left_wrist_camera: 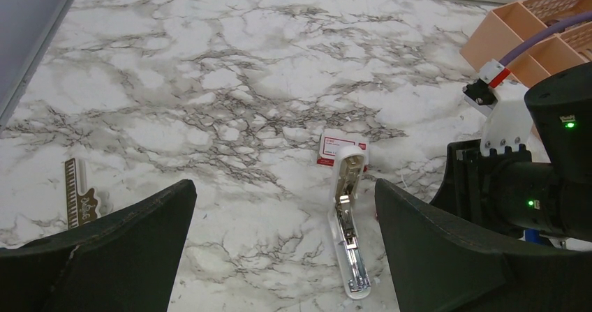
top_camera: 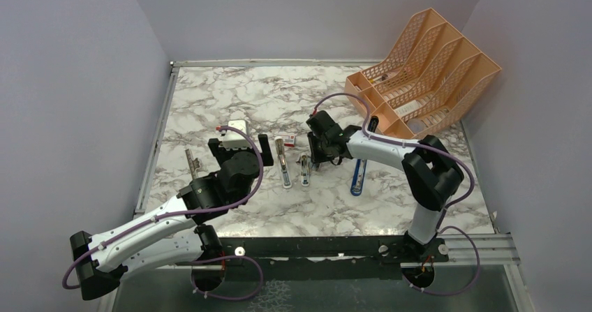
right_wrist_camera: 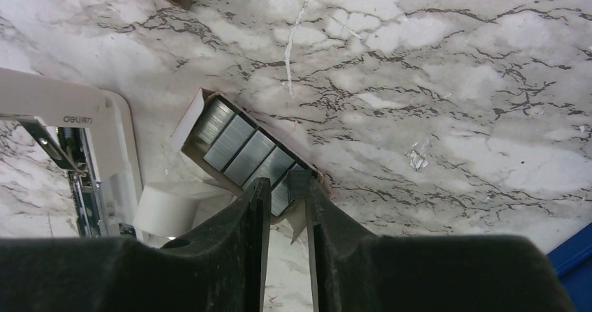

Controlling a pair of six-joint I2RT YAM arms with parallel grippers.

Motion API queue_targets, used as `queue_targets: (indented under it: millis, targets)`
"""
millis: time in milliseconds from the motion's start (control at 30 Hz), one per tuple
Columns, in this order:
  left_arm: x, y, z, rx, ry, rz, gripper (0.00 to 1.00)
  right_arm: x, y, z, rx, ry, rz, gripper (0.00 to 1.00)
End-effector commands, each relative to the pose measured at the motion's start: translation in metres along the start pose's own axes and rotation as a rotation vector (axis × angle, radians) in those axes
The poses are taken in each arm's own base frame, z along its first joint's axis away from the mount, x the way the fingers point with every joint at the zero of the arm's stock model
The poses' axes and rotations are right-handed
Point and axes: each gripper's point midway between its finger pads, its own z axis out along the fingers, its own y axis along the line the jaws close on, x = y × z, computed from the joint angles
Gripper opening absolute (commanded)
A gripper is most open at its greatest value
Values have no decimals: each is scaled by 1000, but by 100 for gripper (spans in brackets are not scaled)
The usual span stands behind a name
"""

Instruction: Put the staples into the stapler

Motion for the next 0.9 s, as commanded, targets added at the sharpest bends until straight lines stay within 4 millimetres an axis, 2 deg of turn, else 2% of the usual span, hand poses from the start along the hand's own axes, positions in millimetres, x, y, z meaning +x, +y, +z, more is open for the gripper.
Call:
queue_targets:
  millis: [0, 467, 567, 733, 867]
  targets:
    - [4, 1, 1, -6, 6, 1, 99, 5, -4, 5, 33, 25, -23, 30]
    - [3, 3, 0, -11, 0, -3, 99, 17, -12, 12, 77, 68, -16, 34]
    - [3, 3, 0, -11, 1, -2, 99, 16, -11, 11, 75, 62, -8, 29]
    - [2, 4, 0, -11, 0, -3, 99, 13, -12, 7, 83, 46, 13, 15]
    - [3, 4, 0, -12, 1, -1, 99, 9, -13, 0, 88, 21, 33, 12]
